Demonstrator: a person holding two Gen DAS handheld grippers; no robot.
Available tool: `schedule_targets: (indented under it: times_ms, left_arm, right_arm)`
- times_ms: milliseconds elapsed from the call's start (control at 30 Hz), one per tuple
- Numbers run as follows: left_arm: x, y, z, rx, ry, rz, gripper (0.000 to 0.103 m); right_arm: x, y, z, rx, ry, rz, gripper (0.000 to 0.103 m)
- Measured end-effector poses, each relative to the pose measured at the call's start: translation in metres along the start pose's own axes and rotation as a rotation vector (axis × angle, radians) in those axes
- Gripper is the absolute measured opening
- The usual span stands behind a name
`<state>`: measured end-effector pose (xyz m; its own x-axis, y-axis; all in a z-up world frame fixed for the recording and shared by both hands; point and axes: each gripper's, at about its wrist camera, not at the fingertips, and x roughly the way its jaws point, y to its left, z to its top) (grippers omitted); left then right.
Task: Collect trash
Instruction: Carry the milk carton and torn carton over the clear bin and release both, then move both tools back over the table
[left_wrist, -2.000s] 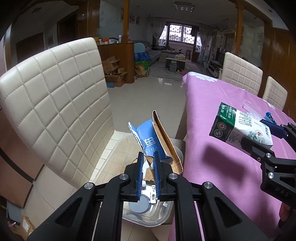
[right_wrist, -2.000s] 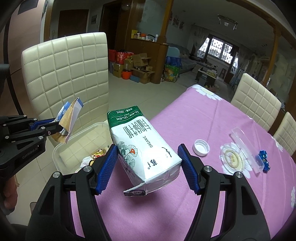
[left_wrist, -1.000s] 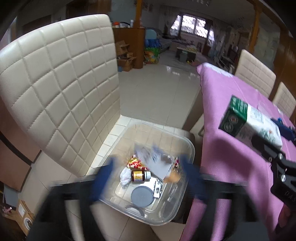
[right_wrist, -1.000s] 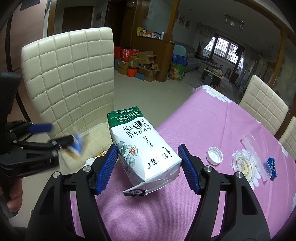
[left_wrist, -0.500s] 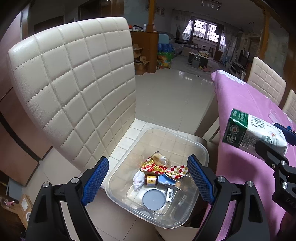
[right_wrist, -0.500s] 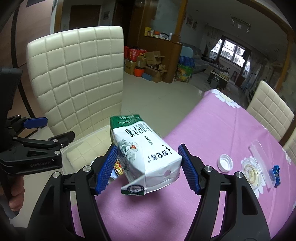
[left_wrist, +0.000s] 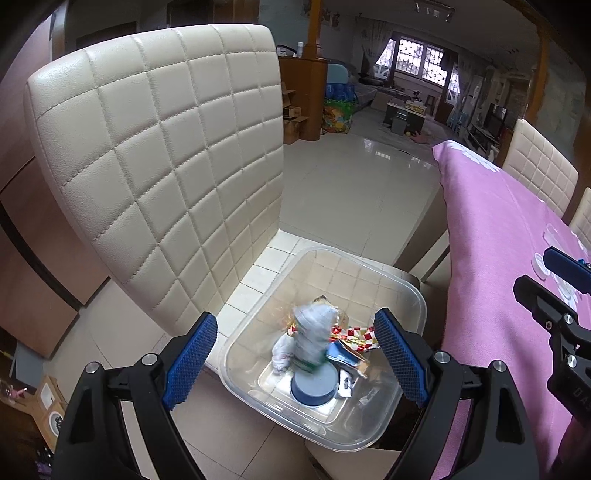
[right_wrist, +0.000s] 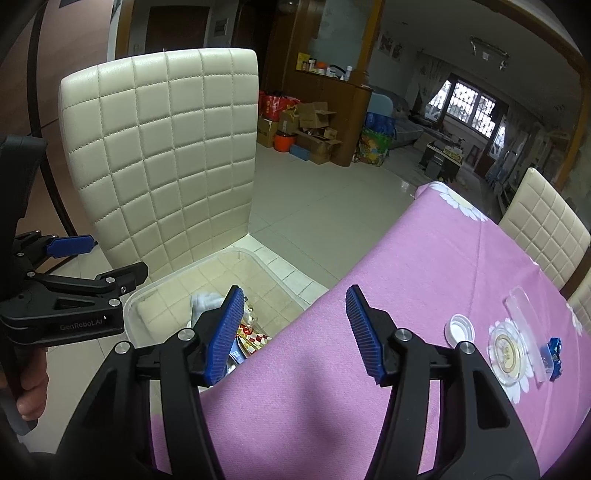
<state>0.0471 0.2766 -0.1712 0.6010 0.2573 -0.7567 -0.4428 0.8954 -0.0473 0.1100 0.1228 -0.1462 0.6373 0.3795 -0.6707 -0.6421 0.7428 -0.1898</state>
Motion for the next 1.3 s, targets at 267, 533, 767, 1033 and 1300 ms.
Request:
schedule_targets:
  times_ms: [267, 533, 767, 1033, 1300]
  left_arm:
    - [-0.011, -0.029, 0.001, 0.065, -0.017, -0.031, 0.085]
    - [-0.025, -0.088, 0.001, 0.179, -0.034, -0.093, 0.085]
    - [-0.022, -0.166, 0.003, 0.306, -0.013, -0.171, 0.085]
    - [-0.006, -0.259, 0.007, 0.464, -0.001, -0.195, 0.085]
    - [0.037, -0.318, 0.022, 0.511, 0.064, -0.192, 0.085]
  right_arm:
    - [-0.012, -0.023, -0.013, 0.046, -0.004, -0.04, 0.058]
    - [-0.032, -0.083, -0.045, 0.168, 0.0, -0.118, 0.059]
    - [-0.046, -0.151, -0.081, 0.278, 0.033, -0.228, 0.059]
    - [-0.052, -0.247, -0.116, 0.398, 0.069, -0.346, 0.059]
    - [-0.025, -0.31, -0.121, 0.431, 0.094, -0.38, 0.059]
